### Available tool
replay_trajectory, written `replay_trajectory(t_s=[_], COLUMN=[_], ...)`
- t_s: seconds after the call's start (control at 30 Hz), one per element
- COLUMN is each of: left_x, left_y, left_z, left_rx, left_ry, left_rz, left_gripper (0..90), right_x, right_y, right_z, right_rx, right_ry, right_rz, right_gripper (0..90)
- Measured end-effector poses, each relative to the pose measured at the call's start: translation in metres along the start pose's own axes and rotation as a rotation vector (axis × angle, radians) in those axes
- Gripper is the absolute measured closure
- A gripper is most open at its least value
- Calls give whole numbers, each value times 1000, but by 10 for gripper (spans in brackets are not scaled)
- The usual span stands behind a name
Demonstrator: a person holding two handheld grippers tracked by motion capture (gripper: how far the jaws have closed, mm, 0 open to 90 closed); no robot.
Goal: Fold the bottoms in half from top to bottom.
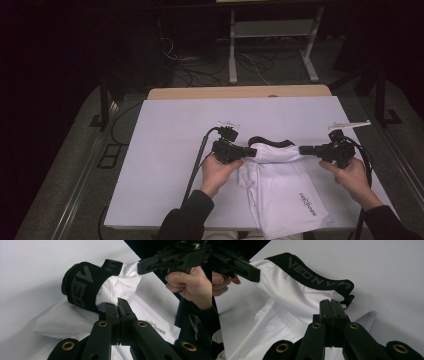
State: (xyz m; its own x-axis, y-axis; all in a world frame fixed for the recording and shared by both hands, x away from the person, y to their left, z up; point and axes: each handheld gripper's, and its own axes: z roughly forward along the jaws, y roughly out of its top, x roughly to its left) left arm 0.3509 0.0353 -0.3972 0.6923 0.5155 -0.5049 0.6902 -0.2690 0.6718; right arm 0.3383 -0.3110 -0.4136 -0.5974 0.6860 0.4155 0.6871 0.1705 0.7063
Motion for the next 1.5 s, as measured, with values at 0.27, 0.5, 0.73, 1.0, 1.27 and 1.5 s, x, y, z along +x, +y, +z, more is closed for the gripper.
replay_trajectory(t_s=[0.27,0.5,0.73,1.0,1.27,1.5], left_x=[-8,-13,-15,-24,-33,-41], left_y=[-7,-15,-29,-41,-55,-64], left_z=[2,5,9,9,9,9], left_rx=[-1,7,-5,-9,-13,-17], left_ry=[-35,-61,-116,-136,-157,-178], left_rz=[-6,-10,-49,-42,-40,-43], left_gripper=[871,871,871,871,871,871], right_x=[0,1,1,6,9,14], right_y=[-5,-10,-17,-24,-33,-39], right_z=[-4,-8,-10,-15,-21,-26], right_rx=[11,31,53,73,93,107], right_ry=[4,3,39,59,67,71], right_rz=[-2,-6,8,-4,-13,-27], right_gripper=[881,881,880,880,881,881])
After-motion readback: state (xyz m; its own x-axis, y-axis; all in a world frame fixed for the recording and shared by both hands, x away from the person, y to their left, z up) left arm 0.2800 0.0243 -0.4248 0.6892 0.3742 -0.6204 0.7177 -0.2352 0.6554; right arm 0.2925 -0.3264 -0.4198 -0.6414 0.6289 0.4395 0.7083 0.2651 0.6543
